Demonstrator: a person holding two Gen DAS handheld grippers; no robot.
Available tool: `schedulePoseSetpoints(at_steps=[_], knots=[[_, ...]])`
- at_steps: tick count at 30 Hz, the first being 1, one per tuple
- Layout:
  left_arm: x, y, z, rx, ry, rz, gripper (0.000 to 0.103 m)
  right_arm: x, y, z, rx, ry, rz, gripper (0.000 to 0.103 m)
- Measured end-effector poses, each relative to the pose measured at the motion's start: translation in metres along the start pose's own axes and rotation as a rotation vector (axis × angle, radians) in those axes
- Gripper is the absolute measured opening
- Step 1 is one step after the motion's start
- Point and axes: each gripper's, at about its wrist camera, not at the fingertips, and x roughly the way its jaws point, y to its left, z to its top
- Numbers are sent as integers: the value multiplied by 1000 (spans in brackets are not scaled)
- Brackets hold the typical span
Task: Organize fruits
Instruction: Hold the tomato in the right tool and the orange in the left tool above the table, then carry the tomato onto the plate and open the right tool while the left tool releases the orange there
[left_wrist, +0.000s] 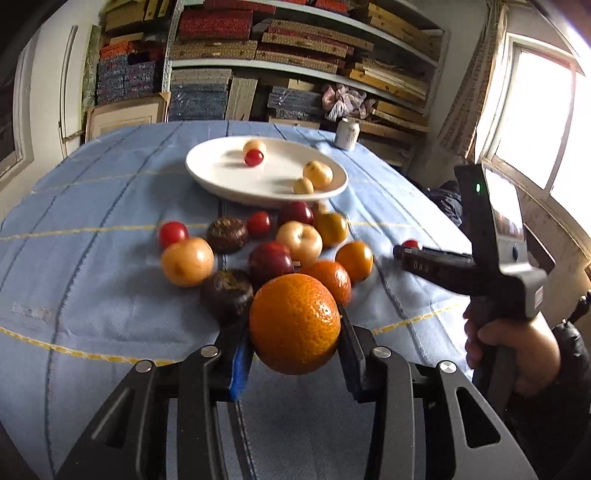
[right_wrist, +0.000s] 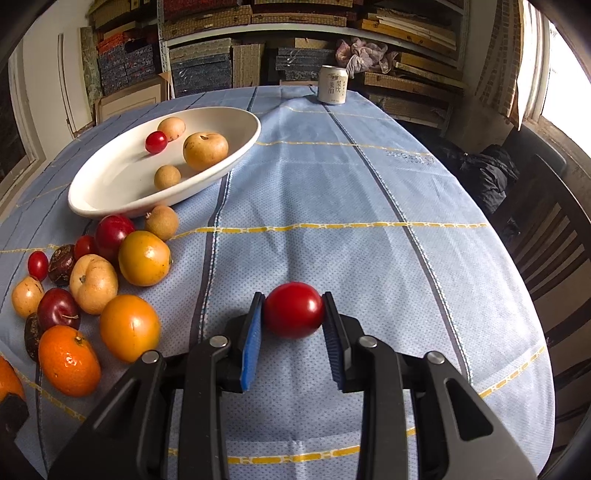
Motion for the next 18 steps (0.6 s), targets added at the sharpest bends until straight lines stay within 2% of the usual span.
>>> schedulePoseSetpoints(at_steps=[4, 7, 12, 15, 18], knots=[[-3, 7, 22, 13, -31, 33, 41, -6, 3, 0, -31, -17, 17, 30], [4, 12, 45, 33, -29, 44, 41, -12, 1, 11, -7, -16, 81, 30], [29, 34, 104, 54, -51, 67, 41, -30, 12, 56, -12, -99, 153, 30], [56, 53, 138, 34, -11, 129, 41, -28, 27, 89, -31, -103, 205, 30], [82, 67, 169, 48, -9, 242, 41, -16, 45, 122, -74, -106, 218, 30]])
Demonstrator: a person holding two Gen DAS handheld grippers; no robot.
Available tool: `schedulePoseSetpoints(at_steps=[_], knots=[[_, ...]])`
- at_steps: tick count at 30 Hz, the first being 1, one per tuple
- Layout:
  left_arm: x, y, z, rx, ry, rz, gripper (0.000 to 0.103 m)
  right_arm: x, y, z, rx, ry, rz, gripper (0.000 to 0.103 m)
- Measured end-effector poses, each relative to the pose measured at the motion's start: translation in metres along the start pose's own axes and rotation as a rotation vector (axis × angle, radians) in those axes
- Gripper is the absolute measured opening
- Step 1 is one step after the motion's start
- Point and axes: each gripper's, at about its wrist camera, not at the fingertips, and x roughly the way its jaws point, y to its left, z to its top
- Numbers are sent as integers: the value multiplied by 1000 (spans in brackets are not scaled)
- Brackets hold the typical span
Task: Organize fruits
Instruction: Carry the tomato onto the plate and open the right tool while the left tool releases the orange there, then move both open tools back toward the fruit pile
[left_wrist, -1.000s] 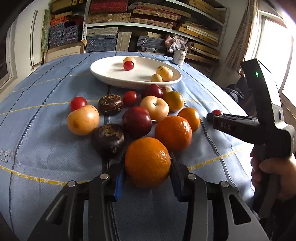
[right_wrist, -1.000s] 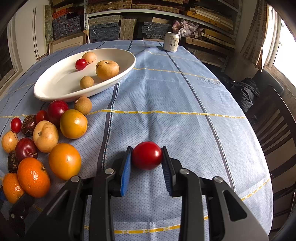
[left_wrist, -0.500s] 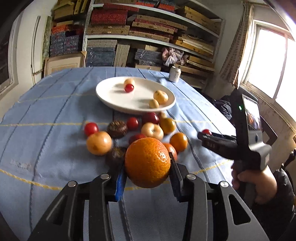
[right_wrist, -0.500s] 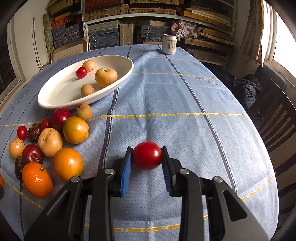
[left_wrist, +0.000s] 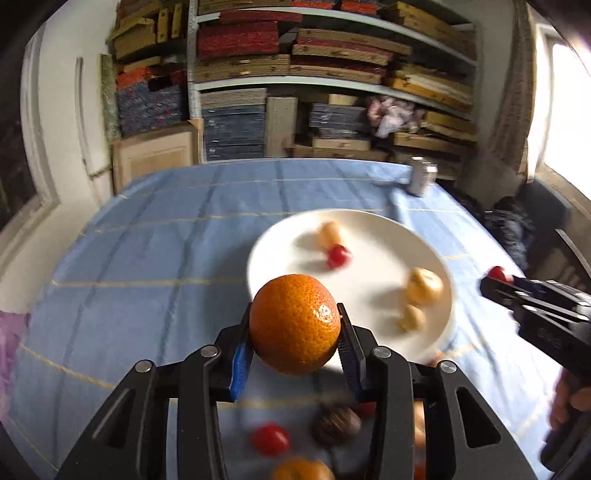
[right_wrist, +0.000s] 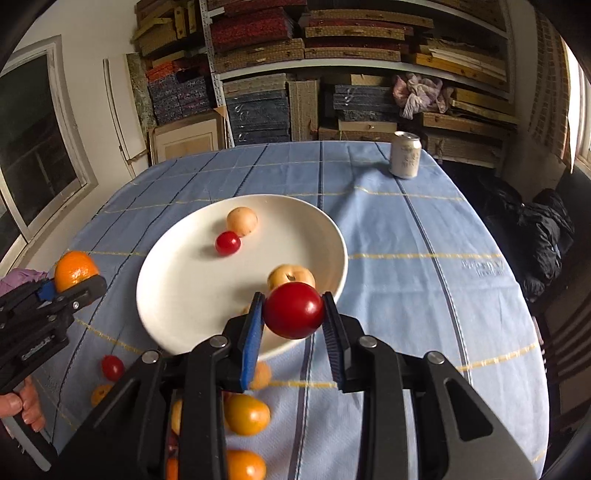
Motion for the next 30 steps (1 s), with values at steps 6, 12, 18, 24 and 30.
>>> schedulePoseSetpoints(at_steps=[6, 12, 18, 24, 30], knots=[[36, 24, 36, -52, -30, 14, 41, 50, 23, 44, -61, 3, 87, 30], [60, 31, 48, -36, 9, 26, 41, 83, 32, 50, -64, 45, 93, 30], [58, 35, 42, -65, -36, -10, 97, 85, 28, 44, -30, 25, 30, 91], [30, 40, 27, -89, -54, 7, 100, 54, 24, 31, -41, -13, -38, 95], [-6, 40, -12, -79, -52, 16, 100, 23, 20, -13, -43, -16, -28, 99]])
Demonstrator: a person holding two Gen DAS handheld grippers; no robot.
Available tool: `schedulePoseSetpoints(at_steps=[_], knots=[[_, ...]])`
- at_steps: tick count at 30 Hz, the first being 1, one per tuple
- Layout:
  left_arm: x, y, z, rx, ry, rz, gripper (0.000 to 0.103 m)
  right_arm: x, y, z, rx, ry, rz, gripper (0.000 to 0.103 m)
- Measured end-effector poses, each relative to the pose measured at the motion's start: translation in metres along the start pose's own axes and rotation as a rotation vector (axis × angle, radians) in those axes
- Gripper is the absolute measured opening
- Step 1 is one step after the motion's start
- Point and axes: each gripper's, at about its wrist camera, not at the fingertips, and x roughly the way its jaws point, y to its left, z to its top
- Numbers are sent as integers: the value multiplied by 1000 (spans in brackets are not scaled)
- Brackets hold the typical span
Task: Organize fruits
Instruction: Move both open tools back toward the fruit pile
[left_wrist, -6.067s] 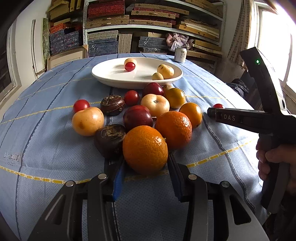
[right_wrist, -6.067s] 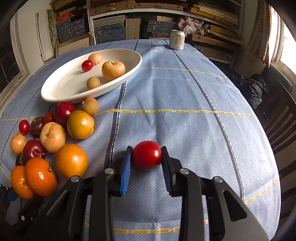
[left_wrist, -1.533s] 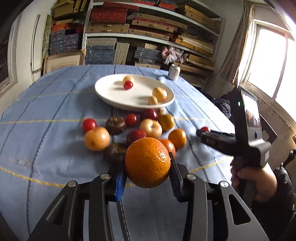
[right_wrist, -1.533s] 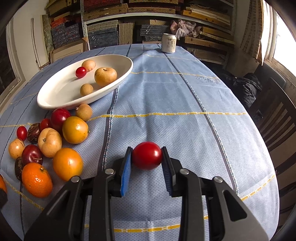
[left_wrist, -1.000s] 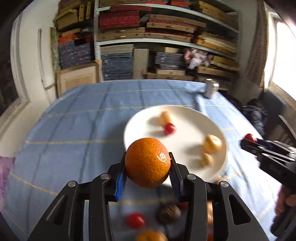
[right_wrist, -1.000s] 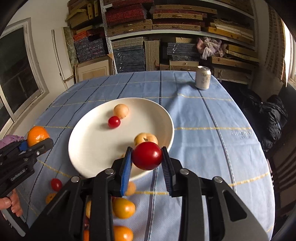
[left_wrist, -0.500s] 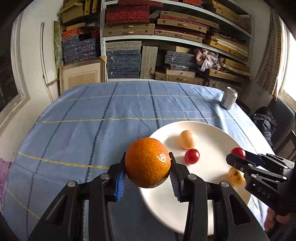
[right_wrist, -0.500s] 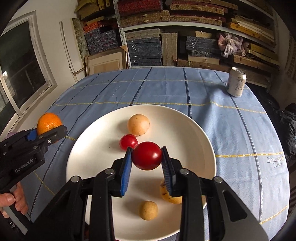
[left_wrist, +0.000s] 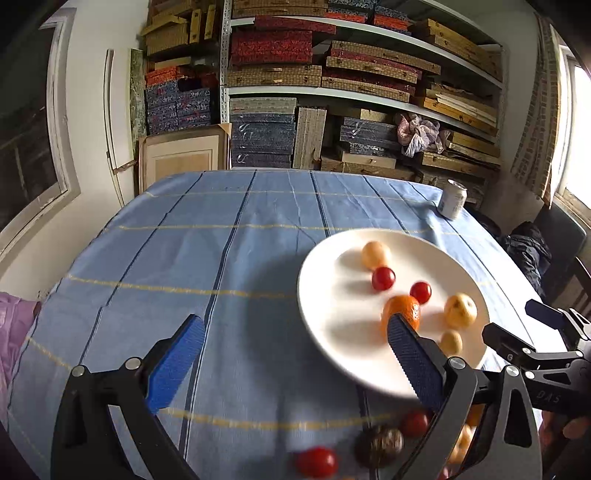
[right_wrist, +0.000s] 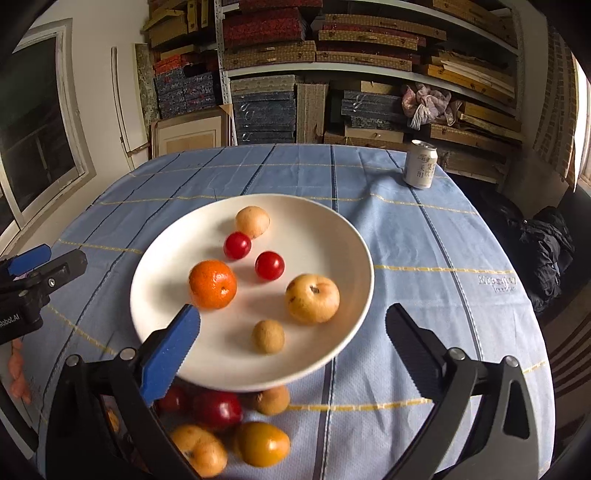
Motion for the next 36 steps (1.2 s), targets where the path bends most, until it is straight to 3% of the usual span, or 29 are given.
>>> schedulePoseSetpoints(at_steps=[9, 14, 20, 24, 30, 31, 32, 33, 35, 36], knots=[[-46, -8, -85, 72, 86, -17, 100, -13, -6, -83, 82, 134, 24, 99], [-47, -22, -114, 103, 123, -24, 100, -32, -8, -105, 53, 107, -13, 99], [-33, -26, -125, 104, 145, 61, 100, -45, -17, -119, 7, 118, -53, 99], [-26, -28, -121, 111, 158, 51, 100, -36, -20, -122, -12, 160, -55, 99], [-16, -17, -121, 10, 171, -7, 98, -29, -21, -119, 31, 182, -6, 97], [-17, -16, -121, -1, 169, -24, 84, -27, -21, -119, 36, 190, -17, 93], [-17, -13, -121, -18, 170, -48, 69, -27, -23, -118, 48, 193, -29, 82], [-16, -11, -122, -37, 178, -73, 63, -29, -24, -118, 56, 176, -40, 61], [-17, -12, -122, -47, 178, -104, 45, -32, -26, -118, 65, 162, -48, 50], [-18, -14, -123, -38, 177, -100, 45, -33, -27, -118, 72, 160, -52, 47]])
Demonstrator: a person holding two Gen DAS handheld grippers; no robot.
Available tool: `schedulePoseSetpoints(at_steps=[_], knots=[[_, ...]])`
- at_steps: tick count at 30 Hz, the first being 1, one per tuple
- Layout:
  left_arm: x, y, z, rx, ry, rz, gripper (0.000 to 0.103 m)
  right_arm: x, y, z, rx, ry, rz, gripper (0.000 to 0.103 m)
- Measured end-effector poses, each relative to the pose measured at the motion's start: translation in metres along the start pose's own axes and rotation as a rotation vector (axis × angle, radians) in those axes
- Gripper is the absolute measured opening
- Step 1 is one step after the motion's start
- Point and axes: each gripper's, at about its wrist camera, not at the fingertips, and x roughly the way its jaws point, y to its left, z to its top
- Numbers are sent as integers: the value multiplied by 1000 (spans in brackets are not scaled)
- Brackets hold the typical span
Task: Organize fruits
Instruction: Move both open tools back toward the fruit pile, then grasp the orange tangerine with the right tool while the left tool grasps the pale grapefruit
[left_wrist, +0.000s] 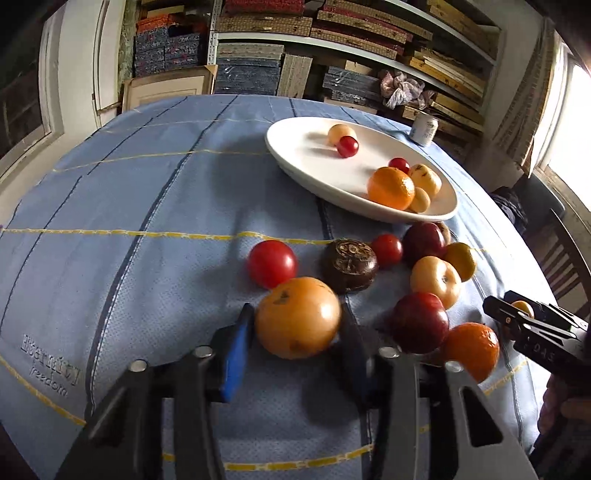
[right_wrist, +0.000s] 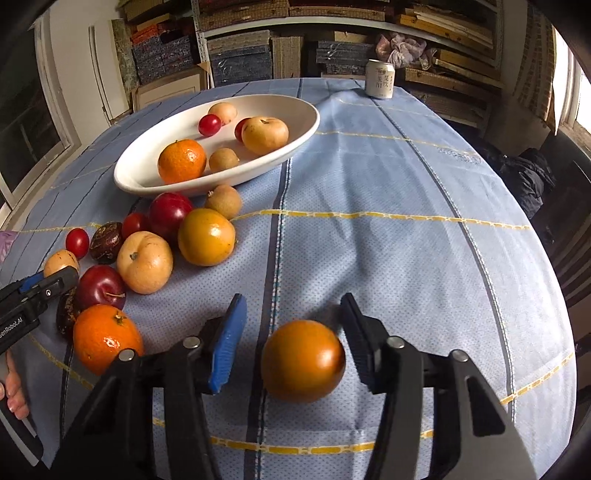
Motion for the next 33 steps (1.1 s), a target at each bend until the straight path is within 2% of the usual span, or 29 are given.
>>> schedulePoseSetpoints(at_steps=[6, 9, 19, 20, 22, 23, 24, 27, 29, 31, 32, 33], knots=[[-7, -2, -3, 14, 6, -23, 45, -9, -3, -7, 1, -20, -18, 30], [-12, -3, -4, 31, -2, 0, 45, -17, -4, -9, -5, -58, -7, 22], [-16, -6, -10, 49, 4, 4, 45, -38, -17, -22, -1, -77, 0, 22], [-16, -5, -9, 49, 6, 0, 45, -42, -20, -24, 12, -76, 12, 23], [-16, -4, -9, 46, 12, -5, 45, -48, -27, -30, 35, -74, 20, 46], [-16, -4, -10, 50, 13, -4, 45, -52, -30, -34, 46, -76, 21, 64], [-15, -3, -10, 52, 16, -2, 45, -55, -33, -39, 57, -79, 22, 74], [-12, -3, -12, 61, 31, 5, 45, -62, -37, -54, 67, -63, 0, 84], [-12, -2, -12, 58, 29, 4, 45, -63, -35, -65, 48, -58, -21, 84], [-12, -1, -12, 51, 31, 0, 45, -62, -31, -73, 19, -55, -35, 81], [-12, -1, -12, 48, 31, -3, 45, -62, -30, -76, 18, -65, -45, 58], [-12, 0, -12, 47, 30, -6, 45, -61, -30, -78, 19, -73, -49, 48]])
